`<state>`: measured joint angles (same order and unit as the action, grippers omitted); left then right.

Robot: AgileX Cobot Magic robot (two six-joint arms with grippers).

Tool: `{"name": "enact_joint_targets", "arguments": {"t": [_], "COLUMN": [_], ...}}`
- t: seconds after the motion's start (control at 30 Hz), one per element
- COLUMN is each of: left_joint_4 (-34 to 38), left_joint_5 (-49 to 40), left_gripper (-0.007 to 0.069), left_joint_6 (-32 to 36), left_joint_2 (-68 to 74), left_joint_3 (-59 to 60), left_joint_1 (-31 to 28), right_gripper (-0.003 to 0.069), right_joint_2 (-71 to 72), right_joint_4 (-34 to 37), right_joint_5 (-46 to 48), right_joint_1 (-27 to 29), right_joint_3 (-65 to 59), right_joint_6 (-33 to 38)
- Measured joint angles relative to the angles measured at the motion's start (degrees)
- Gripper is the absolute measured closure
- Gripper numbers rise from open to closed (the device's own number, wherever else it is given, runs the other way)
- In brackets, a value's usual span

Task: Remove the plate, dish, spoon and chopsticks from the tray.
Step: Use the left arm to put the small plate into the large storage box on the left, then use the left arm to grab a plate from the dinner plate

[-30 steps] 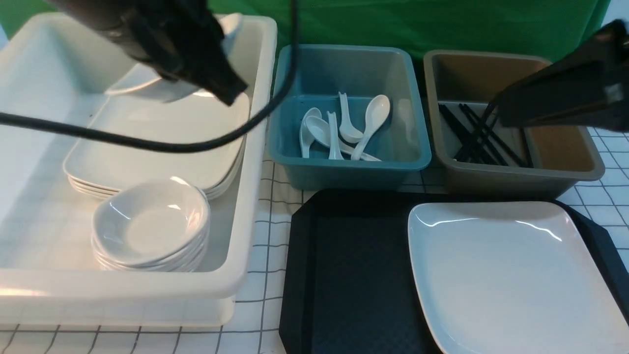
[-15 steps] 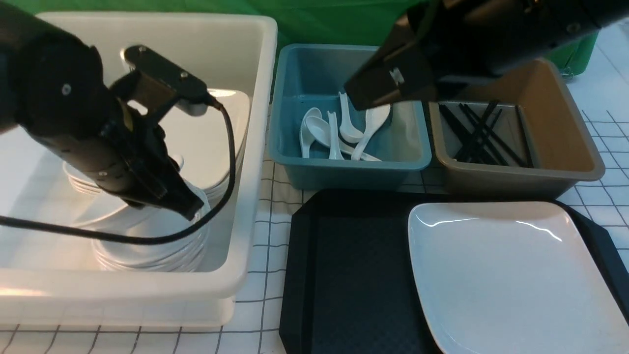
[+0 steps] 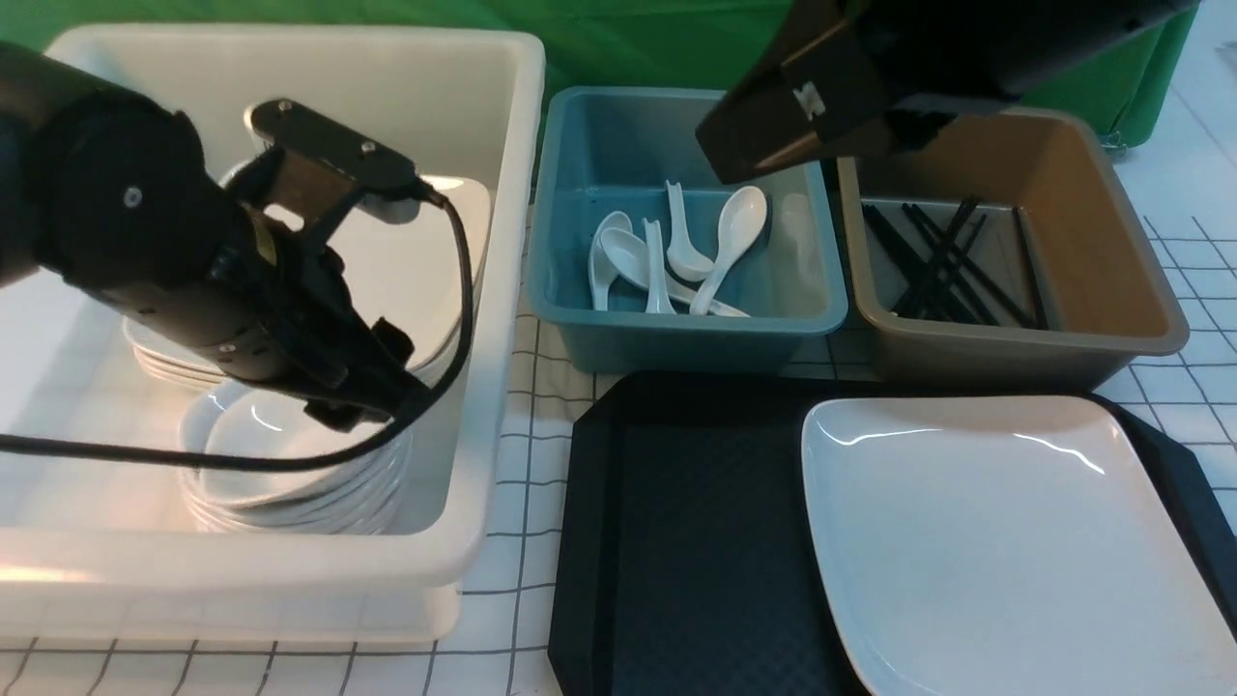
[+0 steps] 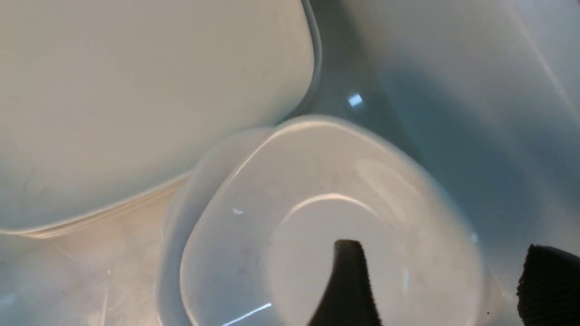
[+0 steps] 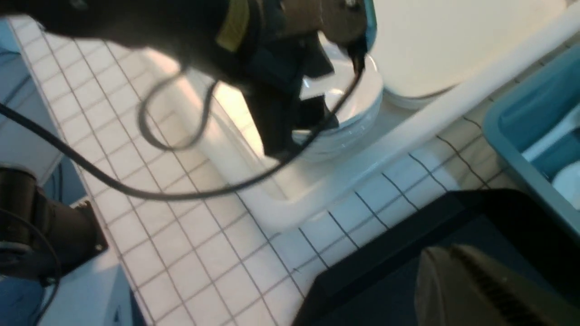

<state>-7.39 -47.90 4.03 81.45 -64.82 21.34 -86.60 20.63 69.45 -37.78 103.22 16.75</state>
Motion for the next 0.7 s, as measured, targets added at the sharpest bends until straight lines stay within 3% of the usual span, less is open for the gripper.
{"name": "enact_joint_targets", "arguments": {"t": [0.13, 0.23, 0.43, 0.5, 0.7], "left_joint_4": [0.7, 3.4, 15.4, 21.0, 25.3], "left_joint_5": [-1.8, -2.0, -2.1, -2.4, -3.7], "left_gripper": [0.0128, 0.0168, 0.0442, 0.0580, 0.0629], "left_joint_6": [0.0, 0.0, 3.9, 5.4, 3.7], "left_joint_2": [-2.1, -3.6, -3.6, -2.1, 6.5], "left_joint_3": [-3.7, -4.8, -5.1, -5.9, -12.7], "left_joint_1": [0.0, 0.0, 3.3, 8.3, 18.6], "right_gripper": [0.0653, 0.0650, 0.0650, 0.0650, 0.0650], "right_joint_2": [0.0, 0.2, 3.3, 6.5, 15.6], "right_joint_4": [-3.8, -6.9, -17.3, -20.3, -22.1], "right_joint_5": [0.3, 0.3, 0.3, 0.2, 0.1], "right_joint_1": [0.0, 0.0, 1.1, 3.8, 14.6], "right_joint_3": [0.0, 0.0, -0.1, -2.0, -13.8], "right_joint_6": [-0.2, -0.2, -3.0, -4.1, -4.7]}}
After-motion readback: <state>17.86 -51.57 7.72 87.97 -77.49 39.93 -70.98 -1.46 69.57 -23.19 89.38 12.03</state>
